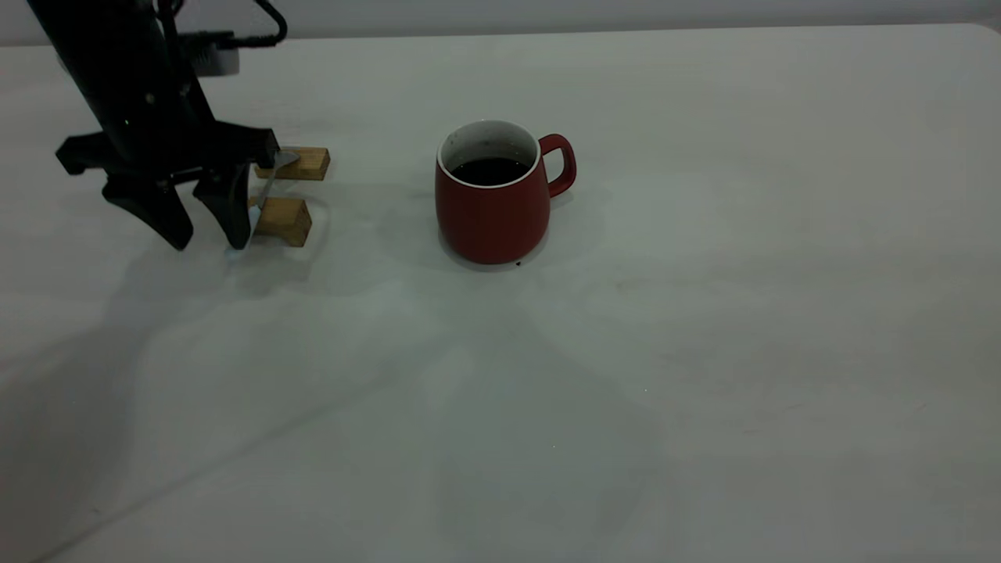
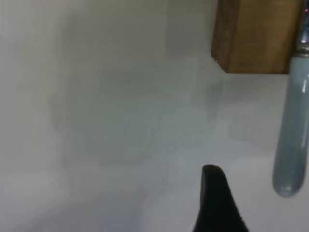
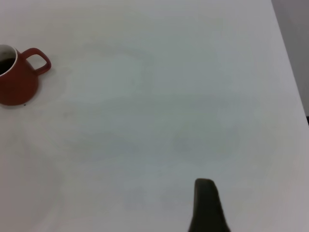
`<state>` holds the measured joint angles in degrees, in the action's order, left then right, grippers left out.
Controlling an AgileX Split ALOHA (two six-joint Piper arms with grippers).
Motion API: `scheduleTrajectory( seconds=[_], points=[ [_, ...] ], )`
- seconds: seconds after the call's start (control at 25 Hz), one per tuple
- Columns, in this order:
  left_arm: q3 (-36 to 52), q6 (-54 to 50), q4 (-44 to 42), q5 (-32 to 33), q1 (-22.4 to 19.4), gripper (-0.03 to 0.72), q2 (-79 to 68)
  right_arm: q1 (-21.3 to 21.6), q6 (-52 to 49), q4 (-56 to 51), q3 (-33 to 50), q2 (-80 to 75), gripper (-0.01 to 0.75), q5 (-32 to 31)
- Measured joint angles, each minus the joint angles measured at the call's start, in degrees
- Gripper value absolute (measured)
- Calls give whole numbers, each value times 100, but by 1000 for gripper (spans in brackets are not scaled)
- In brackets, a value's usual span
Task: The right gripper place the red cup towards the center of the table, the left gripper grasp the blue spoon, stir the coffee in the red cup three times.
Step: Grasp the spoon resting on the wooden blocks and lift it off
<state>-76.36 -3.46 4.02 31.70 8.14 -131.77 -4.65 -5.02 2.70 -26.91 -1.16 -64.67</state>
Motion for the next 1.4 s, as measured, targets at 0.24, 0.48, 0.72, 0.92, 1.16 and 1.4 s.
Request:
scheduleTrajectory(
  seconds=[0.24, 0.48, 0.72, 0.92, 1.16, 1.4],
  points=[
    [-95, -6, 226, -170, 50, 519, -236, 0, 0, 0, 0, 0, 565, 0],
    [-114, -6, 357, -354, 107, 475, -391, 0, 0, 0, 0, 0, 565, 0],
    [-114, -6, 369, -512, 107, 465, -449, 0, 0, -5, 0, 0, 565, 0],
    [-114, -6, 369, -658, 107, 444, -449, 0, 0, -5, 0, 0, 565, 0],
    [-114, -1, 369, -682, 107, 310, -449, 0, 0, -5, 0, 0, 565, 0],
    [-114, -5, 375, -486, 107, 144, -328, 0, -3, -5, 0, 0, 565, 0]
  ],
)
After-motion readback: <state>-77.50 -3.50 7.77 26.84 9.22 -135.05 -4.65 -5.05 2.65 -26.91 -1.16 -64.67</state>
